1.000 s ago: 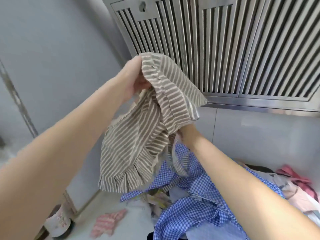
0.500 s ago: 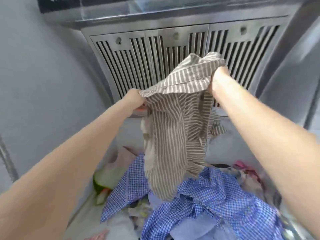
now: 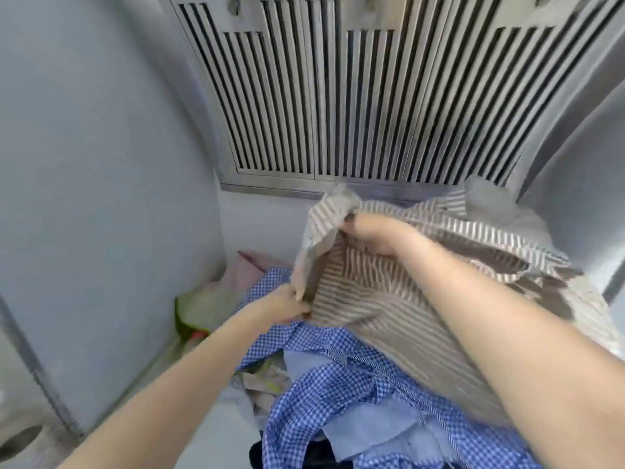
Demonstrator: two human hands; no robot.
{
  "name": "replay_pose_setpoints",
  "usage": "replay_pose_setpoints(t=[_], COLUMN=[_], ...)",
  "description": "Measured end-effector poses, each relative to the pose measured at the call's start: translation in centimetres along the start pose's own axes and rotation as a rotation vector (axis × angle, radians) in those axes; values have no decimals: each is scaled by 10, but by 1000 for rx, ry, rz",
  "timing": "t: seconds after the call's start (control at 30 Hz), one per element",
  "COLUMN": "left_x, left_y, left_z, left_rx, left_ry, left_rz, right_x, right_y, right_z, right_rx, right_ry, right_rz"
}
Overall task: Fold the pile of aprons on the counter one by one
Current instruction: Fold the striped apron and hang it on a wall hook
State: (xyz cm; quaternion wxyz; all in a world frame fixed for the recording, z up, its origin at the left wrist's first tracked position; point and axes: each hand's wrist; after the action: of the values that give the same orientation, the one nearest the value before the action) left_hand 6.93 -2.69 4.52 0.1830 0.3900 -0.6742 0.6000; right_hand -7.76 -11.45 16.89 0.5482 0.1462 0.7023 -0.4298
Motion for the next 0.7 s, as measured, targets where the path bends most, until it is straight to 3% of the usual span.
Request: replay_pose_setpoints(t=[0.07, 0.1, 0.13, 0.3, 0.43, 0.53, 0.6, 0.7], left_x=[-66, -91, -107, -111, -95, -84, -81, -74], left_y=[16, 20, 21, 33, 68, 101, 120, 133], left_z=[1, -1, -2, 22, 43, 64, 73, 81], left_rx=[-179, -206, -197, 25, -139, -299, -372, -455], left_ry=[-151, -156, -170, -312, -1, 137, 131, 122], left_rz=[22, 23, 81, 288, 427, 550, 569, 564], right_x=[40, 72, 93, 143, 181, 226, 249, 253], right_y=[40, 49, 53, 7, -15, -14, -6, -12], right_z=[-3, 7, 12, 31, 27, 14, 3, 2], right_rx=[-490, -652, -700, -270, -248, -338, -324, -238], right_ry=[317, 466, 502, 386, 412, 510, 558, 640], right_rz=[-297, -352, -327, -337, -583, -736, -613, -214])
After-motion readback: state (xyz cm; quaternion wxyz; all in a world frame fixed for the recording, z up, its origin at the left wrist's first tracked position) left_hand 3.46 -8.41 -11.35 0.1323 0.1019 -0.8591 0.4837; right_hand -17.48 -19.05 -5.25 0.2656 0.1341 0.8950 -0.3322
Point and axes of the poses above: each hand's wrist, its own z-axis towards the middle knuckle, its own y-axis out of the palm, x = y × z, and after that the axes turned 10 degrees about z, right-handed
